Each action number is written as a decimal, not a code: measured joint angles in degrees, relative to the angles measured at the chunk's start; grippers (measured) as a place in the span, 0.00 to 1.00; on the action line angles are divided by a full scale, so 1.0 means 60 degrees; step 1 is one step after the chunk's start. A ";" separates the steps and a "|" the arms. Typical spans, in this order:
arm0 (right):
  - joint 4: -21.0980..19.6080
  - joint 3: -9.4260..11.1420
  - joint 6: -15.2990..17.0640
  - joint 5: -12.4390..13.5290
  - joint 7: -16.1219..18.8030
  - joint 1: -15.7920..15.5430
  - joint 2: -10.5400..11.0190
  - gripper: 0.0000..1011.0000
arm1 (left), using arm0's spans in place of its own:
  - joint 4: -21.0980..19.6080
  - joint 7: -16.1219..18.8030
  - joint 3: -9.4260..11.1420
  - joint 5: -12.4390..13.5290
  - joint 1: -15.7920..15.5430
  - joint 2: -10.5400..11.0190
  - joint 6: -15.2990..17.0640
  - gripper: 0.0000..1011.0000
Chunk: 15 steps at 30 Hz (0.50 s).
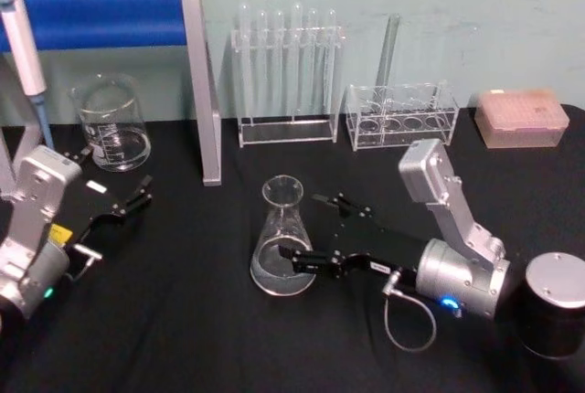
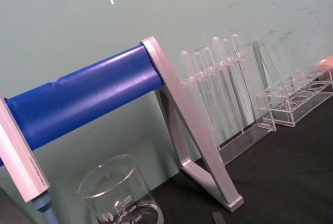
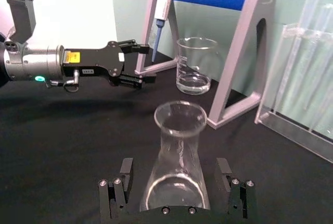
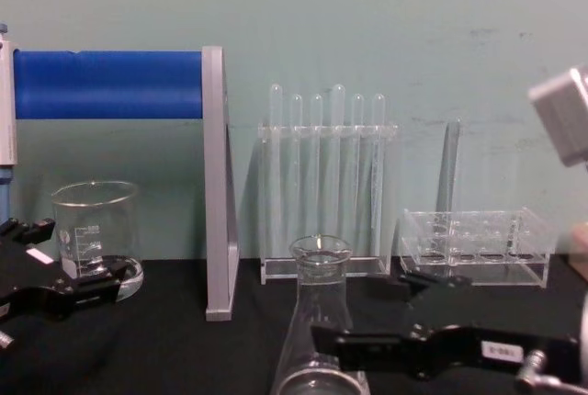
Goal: Grasp the erlenmeyer flask with one hand, shake it three times, then place it back.
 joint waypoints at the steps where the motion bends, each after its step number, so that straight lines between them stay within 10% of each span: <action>1: -0.0137 0.0056 0.0026 0.0000 -0.0067 -0.0125 0.0091 0.99 | 0.0000 0.0000 0.0000 0.0000 0.0000 0.0000 0.0000 0.99; 15: -0.1162 0.1419 0.0187 -0.0092 -0.1917 -0.1434 0.0394 0.99 | 0.0000 0.0001 0.0000 0.0000 0.0000 -0.0001 0.0000 0.99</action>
